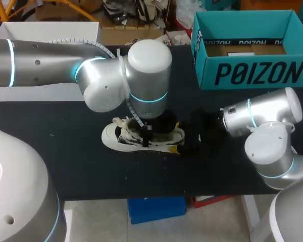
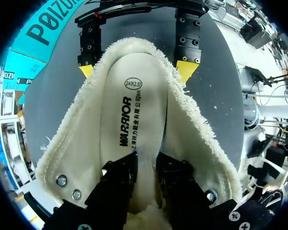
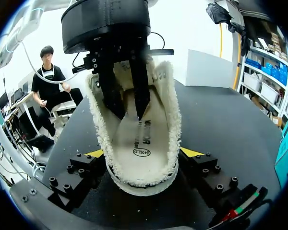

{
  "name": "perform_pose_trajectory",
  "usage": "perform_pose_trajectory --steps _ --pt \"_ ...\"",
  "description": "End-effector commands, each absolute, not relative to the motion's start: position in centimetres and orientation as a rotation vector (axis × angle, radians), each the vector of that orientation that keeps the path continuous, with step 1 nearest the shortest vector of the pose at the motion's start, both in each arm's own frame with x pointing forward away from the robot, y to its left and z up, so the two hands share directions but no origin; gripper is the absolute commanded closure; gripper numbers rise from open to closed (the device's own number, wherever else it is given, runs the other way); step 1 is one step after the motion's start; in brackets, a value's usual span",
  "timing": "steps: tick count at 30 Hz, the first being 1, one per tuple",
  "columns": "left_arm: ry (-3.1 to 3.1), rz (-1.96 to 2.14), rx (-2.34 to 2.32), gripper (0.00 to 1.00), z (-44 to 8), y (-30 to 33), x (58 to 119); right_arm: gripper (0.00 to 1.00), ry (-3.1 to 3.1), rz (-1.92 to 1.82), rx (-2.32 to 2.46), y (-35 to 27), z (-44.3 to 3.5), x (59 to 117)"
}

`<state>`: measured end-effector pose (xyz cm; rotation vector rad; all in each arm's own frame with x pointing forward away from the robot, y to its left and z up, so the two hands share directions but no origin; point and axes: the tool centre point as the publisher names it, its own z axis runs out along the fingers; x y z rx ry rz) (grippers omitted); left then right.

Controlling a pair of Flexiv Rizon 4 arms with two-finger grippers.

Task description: Take the shoe out of the shoebox, open the shoe tongue, remove and reinsert the insole, then place the shoe into the shoebox

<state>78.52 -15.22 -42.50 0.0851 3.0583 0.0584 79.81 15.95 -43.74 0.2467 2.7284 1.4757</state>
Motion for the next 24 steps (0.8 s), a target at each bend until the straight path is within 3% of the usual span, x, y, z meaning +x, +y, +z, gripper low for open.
perform_pose_trajectory --steps 1,7,12,16,24 --pt "2.939 0.057 0.062 0.78 -46.8 -13.9 78.0 1.00 2.730 1.472 0.250 15.9 -43.7 79.9" --pt "2.869 0.027 0.031 0.87 -47.0 -13.2 78.5 1.00 2.730 1.472 0.250 15.9 -43.7 79.9" --pt "2.833 0.032 0.029 0.79 -47.0 -13.0 79.0 1.00 2.730 1.472 0.250 15.9 -43.7 79.9" --pt "2.799 0.038 0.025 0.84 -47.1 -13.0 79.5 1.00 2.730 1.472 0.250 15.9 -43.7 79.9" --pt "2.730 0.009 0.020 0.82 -46.7 -13.4 80.3 1.00 2.730 1.472 0.250 15.9 -43.7 79.9"
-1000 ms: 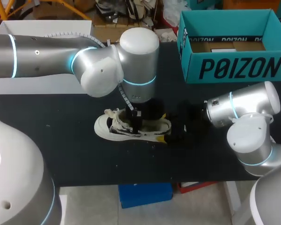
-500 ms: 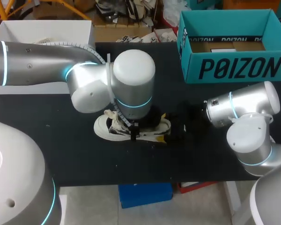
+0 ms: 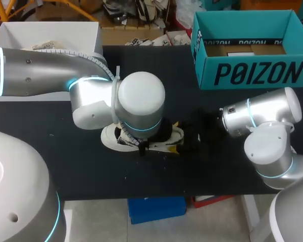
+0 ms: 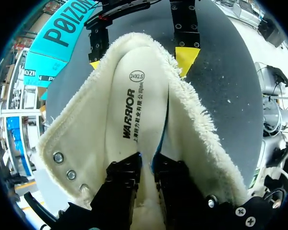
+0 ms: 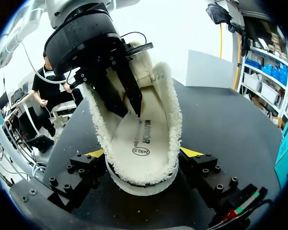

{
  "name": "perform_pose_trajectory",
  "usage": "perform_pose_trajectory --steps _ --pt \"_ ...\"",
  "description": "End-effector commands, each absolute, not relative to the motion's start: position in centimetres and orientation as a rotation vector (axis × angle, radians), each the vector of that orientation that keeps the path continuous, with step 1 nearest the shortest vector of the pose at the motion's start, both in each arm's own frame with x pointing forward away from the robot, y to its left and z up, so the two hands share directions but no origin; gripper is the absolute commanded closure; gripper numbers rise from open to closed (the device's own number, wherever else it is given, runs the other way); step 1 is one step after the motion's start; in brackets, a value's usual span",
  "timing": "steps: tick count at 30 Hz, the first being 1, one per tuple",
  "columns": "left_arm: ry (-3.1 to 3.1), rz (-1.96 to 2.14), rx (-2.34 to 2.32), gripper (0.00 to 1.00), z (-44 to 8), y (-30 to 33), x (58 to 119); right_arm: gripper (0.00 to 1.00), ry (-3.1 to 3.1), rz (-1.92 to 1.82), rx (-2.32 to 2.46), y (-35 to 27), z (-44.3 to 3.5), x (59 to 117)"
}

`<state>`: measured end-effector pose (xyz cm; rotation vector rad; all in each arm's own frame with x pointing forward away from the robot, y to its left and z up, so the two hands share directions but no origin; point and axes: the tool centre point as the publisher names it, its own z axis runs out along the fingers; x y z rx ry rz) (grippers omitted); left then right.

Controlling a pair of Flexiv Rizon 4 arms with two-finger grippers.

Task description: Take the shoe out of the shoebox, open the shoe tongue, remove and reinsert the insole, then place the shoe into the shoebox

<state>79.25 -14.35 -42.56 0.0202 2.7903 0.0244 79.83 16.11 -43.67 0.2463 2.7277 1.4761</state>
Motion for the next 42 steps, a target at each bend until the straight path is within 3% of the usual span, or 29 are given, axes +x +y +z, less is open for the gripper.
perform_pose_trajectory --steps 1,15,18,19,42 --pt "2.725 0.007 0.020 0.82 -46.6 -13.5 80.5 1.00 2.730 1.472 0.250 15.9 -43.7 79.9" --pt "2.654 -0.019 -0.002 0.81 -46.7 -14.0 81.6 1.00 2.730 1.472 0.250 15.9 -43.7 79.9" --pt "2.661 -0.016 -0.012 0.89 -47.0 -13.8 82.0 1.00 2.730 1.472 0.250 15.9 -43.7 79.9" --pt "2.671 -0.017 -0.018 1.00 -47.0 -13.8 82.1 1.00 2.730 1.472 0.250 15.9 -43.7 79.9" --pt "2.998 -0.077 0.072 1.00 -45.3 -14.8 79.4 1.00 2.730 1.472 0.250 15.9 -43.7 79.9"
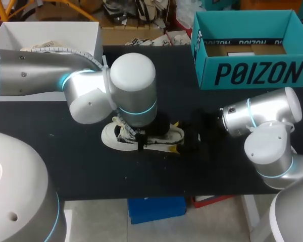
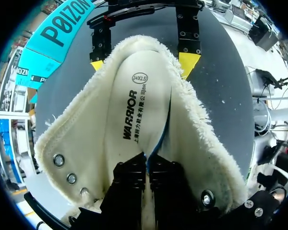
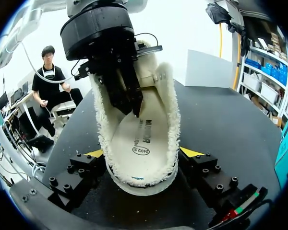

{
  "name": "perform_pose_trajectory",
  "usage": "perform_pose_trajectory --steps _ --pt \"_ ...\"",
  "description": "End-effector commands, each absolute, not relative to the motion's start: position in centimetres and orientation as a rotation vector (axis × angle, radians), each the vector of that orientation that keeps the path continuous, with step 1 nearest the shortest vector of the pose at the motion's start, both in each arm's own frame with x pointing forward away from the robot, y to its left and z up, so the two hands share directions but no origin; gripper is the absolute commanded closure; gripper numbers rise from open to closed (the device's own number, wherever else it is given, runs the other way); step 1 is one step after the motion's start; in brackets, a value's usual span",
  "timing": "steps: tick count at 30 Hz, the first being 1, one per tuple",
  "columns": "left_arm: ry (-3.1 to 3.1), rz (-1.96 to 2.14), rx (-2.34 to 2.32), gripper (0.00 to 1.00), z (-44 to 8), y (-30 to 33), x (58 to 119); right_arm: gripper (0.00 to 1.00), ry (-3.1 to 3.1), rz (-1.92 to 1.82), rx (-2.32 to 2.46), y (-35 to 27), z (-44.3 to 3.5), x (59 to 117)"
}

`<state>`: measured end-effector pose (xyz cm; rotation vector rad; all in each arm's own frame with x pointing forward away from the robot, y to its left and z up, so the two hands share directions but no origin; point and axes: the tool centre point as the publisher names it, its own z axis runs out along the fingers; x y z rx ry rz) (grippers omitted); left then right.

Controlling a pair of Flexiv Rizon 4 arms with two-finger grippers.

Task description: Take the shoe out of the shoebox, open the shoe tongue, remove and reinsert the insole, then place the shoe into the shoebox

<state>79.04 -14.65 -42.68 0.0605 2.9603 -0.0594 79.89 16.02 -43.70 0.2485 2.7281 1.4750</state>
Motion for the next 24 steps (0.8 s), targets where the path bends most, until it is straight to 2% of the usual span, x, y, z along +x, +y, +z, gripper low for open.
perform_pose_trajectory --steps 1,24 --pt "3.000 -0.081 0.073 1.00 -45.2 -14.9 79.3 1.00 2.730 1.472 0.250 15.9 -43.7 79.9" --pt "3.098 -0.197 0.072 1.00 -42.2 -14.9 78.6 1.00 2.730 1.472 0.250 15.9 -43.7 79.9"
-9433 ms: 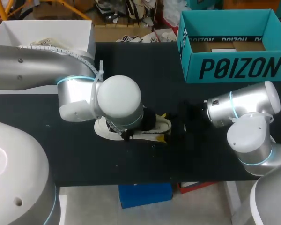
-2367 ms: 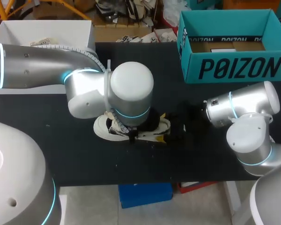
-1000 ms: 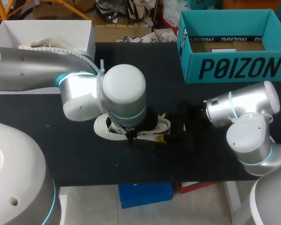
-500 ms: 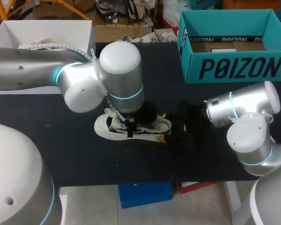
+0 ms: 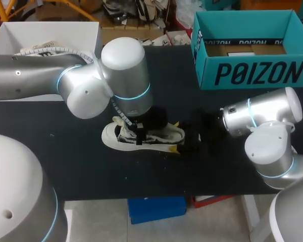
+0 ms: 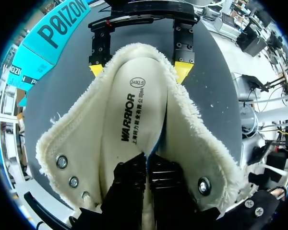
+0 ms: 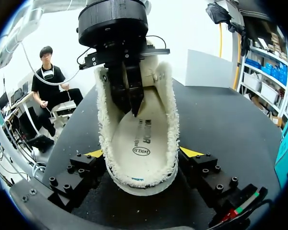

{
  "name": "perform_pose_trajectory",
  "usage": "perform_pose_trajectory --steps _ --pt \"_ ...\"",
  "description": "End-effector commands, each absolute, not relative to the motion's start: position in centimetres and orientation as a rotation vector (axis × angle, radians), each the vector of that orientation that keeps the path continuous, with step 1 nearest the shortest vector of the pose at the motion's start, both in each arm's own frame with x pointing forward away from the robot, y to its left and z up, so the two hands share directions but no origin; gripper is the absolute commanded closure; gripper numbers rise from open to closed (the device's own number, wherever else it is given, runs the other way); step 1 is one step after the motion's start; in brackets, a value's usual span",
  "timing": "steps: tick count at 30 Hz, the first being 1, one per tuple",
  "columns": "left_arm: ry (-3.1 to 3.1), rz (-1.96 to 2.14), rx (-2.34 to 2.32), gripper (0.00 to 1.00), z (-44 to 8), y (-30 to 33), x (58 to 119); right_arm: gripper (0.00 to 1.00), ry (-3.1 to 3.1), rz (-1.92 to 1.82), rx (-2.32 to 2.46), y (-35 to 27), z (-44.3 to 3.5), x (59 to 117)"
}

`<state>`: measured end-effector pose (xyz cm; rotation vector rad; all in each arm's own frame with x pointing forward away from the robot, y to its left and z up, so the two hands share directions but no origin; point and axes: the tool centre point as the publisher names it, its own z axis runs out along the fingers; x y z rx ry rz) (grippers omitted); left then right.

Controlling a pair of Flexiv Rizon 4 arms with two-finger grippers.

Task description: Take the shoe out of the shoebox, open the shoe tongue, remove and reinsert the insole, then place the shoe into the shoebox

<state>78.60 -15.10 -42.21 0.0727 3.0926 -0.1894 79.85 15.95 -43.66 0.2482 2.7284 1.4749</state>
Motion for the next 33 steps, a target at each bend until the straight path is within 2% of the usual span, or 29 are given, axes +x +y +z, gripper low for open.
perform_pose_trajectory --steps 1,33 --pt "3.101 -0.200 0.070 1.00 -42.1 -14.9 78.6 1.00 2.730 1.472 0.250 15.9 -43.7 79.9" --pt "3.100 -0.444 0.095 1.00 -38.7 -14.3 77.9 1.00 2.730 1.472 0.250 15.9 -43.7 79.9"
